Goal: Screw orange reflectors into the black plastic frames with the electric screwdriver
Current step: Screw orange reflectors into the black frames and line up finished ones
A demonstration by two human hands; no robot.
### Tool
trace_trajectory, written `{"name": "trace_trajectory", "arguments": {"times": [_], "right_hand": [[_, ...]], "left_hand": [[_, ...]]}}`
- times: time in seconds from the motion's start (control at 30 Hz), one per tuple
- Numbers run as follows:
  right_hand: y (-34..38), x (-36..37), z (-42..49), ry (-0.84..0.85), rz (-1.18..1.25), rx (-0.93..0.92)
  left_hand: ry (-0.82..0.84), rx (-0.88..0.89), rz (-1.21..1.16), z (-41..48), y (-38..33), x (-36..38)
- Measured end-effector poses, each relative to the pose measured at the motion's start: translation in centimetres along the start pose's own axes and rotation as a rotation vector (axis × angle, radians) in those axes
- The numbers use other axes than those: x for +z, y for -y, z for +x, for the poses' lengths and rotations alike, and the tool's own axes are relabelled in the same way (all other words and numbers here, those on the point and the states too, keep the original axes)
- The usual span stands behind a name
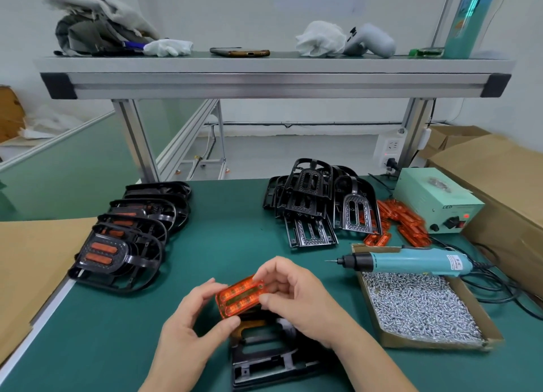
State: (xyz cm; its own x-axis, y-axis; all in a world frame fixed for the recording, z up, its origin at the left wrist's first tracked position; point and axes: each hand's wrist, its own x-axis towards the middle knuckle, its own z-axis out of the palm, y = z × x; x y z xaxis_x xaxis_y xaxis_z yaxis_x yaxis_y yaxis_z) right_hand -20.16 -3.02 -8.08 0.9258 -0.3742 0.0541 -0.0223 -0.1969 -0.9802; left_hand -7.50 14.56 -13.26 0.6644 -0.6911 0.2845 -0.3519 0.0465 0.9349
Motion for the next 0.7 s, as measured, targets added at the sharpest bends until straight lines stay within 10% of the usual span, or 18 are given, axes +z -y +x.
{"name": "trace_trajectory", "arguments": {"times": [0.7], "right_hand": [[0.6,0.0,-0.3,-0.017,0.085,0.084]], "left_hand": [[0.005,-0.051,-0.036,-0.2,1.3,-0.4]]}}
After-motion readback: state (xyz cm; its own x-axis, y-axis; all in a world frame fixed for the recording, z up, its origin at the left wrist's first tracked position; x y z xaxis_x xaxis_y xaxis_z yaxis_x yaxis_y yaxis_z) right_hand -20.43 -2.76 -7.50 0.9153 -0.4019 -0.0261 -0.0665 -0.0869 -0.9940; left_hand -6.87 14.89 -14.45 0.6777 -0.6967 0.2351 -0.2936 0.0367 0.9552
